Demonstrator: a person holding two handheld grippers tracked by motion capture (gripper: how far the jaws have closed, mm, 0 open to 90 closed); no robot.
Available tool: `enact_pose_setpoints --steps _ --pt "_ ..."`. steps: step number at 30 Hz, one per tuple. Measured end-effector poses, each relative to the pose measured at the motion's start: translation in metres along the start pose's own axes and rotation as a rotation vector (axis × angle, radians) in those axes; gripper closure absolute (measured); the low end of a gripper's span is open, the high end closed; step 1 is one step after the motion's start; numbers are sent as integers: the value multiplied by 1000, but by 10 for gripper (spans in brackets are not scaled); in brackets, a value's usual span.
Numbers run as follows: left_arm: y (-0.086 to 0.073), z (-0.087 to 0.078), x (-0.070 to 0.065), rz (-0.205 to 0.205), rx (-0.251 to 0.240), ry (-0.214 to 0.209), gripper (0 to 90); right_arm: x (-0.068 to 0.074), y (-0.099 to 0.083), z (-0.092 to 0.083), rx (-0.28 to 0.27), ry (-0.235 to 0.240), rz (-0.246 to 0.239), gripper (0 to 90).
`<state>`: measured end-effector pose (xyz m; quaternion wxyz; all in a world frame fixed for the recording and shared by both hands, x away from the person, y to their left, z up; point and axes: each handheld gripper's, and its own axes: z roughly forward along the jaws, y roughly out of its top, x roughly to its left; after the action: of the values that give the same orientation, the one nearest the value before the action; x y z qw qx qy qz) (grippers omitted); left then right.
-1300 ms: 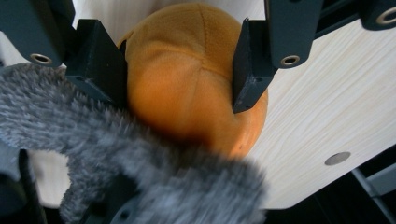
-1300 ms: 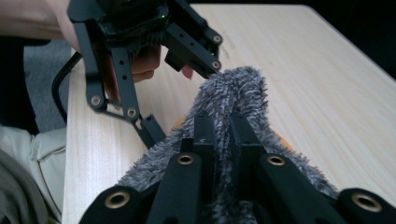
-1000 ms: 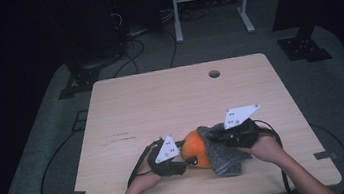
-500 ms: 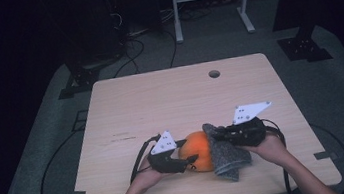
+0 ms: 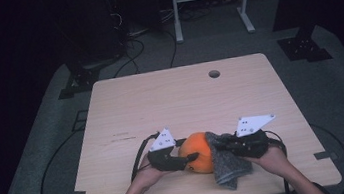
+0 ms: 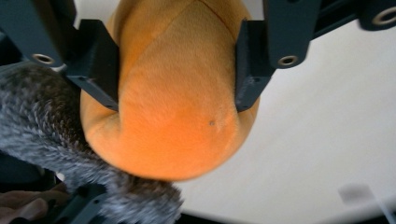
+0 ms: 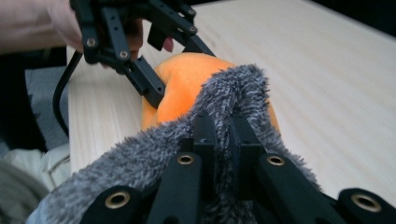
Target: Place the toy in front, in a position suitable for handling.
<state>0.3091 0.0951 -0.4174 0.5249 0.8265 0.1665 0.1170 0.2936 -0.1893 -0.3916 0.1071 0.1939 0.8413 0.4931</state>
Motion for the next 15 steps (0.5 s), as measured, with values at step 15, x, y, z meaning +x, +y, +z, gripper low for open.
enact_pose_setpoints --steps 15 --pt "-19 -4 15 -112 88 -27 253 1 -8 22 -8 -7 -9 830"
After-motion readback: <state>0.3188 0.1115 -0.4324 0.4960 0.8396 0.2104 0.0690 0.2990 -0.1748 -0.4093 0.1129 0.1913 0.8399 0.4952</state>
